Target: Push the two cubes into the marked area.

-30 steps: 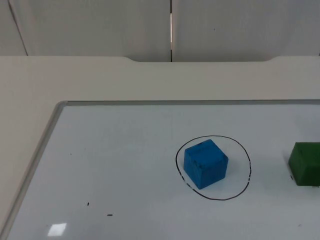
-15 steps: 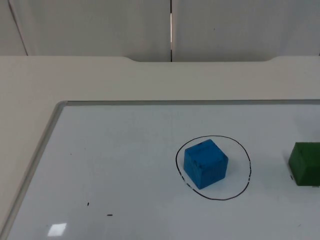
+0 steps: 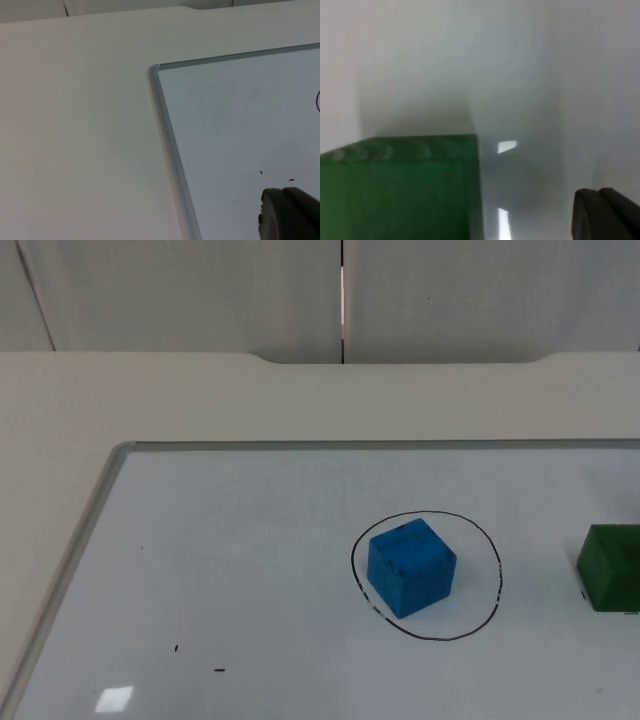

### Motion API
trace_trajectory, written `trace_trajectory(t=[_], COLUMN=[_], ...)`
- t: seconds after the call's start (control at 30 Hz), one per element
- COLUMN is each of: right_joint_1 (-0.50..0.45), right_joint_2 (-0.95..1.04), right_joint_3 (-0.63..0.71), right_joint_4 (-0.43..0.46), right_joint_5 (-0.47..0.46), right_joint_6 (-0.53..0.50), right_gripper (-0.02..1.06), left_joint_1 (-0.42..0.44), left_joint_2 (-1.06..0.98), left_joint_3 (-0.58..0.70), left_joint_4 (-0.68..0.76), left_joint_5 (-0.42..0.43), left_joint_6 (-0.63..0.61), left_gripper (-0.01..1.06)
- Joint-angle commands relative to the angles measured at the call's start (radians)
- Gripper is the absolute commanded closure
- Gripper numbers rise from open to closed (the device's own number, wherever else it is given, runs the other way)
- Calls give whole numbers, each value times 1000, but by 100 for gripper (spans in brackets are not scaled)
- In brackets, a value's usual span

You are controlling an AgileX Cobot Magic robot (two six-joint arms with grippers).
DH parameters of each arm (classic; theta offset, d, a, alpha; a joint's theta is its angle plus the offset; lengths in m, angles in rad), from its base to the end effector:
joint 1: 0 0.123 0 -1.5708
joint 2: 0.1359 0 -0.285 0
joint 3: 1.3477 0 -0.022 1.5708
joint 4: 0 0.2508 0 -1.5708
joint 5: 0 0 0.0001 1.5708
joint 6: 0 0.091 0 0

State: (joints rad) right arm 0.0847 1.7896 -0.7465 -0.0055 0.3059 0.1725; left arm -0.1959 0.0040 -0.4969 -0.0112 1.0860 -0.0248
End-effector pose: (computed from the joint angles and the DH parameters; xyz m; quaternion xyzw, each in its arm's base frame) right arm 0.2882 0.0243 0.1114 0.0409 0.9872 0.0185 0.1528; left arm -0.0050 0.0001 0.2744 0.0739 0.8584 -0.0615 0.5039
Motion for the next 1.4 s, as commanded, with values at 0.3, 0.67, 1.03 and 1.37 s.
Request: trace_trajectory(t=[0.3, 0.67, 1.03, 1.37], right_joint_1=[70, 79, 129, 134], right_joint_2=[2, 2, 2, 2], right_joint_3=[-2, -2, -2, -2], right_joint_4=[19, 74, 140, 142], right_joint_5=[-60, -88, -92, -31], right_joint_6=[47, 58, 67, 78], right_gripper=[105, 105, 105, 105], left_joint_1=[-3, -3, -3, -3], left_joint_2=[-4, -4, -4, -4], left_joint_3=[5, 5, 5, 5], left_joint_4=[-11, -11, -11, -11], left_joint_5=[-11, -11, -11, -11], left_joint_6=[1, 1, 1, 1], left_gripper=[105, 105, 105, 105])
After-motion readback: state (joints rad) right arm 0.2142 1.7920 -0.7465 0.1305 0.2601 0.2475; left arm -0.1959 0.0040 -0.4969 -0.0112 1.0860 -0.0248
